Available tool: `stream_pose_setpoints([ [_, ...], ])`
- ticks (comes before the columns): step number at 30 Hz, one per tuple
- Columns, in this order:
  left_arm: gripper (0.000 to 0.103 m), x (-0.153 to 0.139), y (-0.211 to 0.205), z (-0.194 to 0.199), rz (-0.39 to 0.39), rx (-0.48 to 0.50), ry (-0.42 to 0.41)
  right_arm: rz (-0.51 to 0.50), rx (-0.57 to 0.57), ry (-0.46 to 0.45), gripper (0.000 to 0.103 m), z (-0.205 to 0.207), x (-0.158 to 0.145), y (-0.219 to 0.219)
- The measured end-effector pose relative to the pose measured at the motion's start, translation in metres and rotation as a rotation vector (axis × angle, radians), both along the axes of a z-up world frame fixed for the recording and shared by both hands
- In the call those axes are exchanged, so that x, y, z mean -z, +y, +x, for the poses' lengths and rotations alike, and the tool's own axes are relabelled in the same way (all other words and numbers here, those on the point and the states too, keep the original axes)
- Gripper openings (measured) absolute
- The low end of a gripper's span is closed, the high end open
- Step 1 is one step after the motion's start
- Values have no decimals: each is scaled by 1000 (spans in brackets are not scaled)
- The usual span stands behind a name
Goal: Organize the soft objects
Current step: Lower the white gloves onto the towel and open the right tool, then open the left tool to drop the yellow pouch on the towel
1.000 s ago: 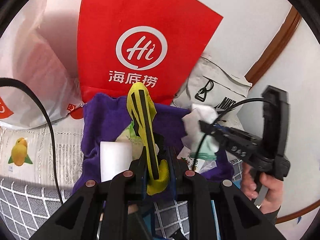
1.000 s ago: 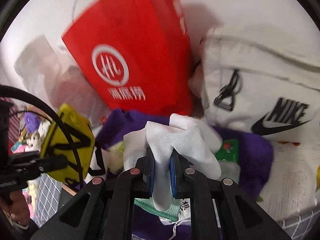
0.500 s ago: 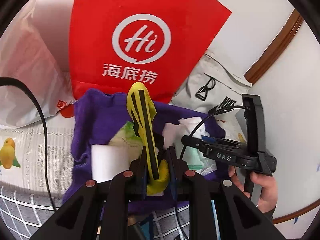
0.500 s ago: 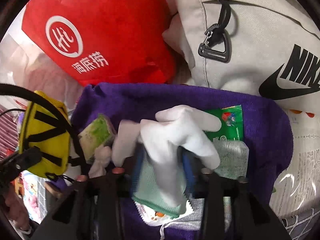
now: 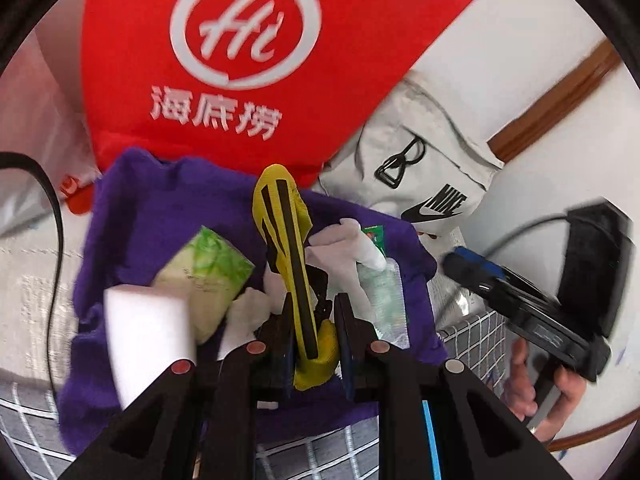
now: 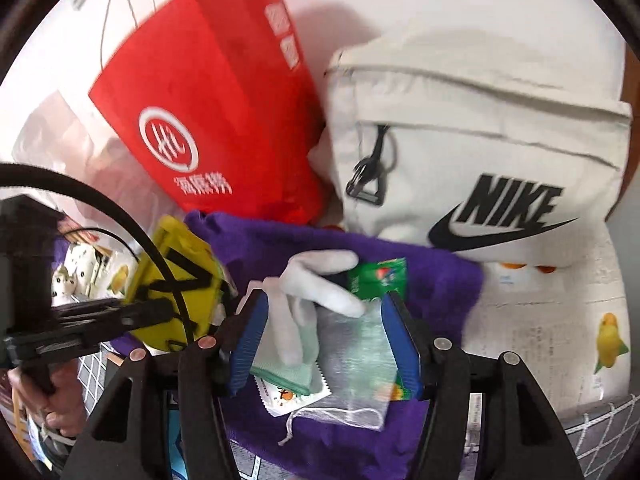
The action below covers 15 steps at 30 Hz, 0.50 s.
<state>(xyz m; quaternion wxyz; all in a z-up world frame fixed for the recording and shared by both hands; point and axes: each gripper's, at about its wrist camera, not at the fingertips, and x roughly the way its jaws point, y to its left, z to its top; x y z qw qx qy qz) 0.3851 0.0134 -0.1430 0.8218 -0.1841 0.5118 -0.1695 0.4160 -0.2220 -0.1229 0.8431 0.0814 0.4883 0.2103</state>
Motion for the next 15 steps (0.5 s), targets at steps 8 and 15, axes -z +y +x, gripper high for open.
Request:
stream_pose_setpoints([
  [8,17,19,-15,30,-46,1,72,33,3,-32,60,-3,-7,-8],
  [15,28,39,-21,40,21,-26,137,38,-14,-9,60,0,0,-4],
])
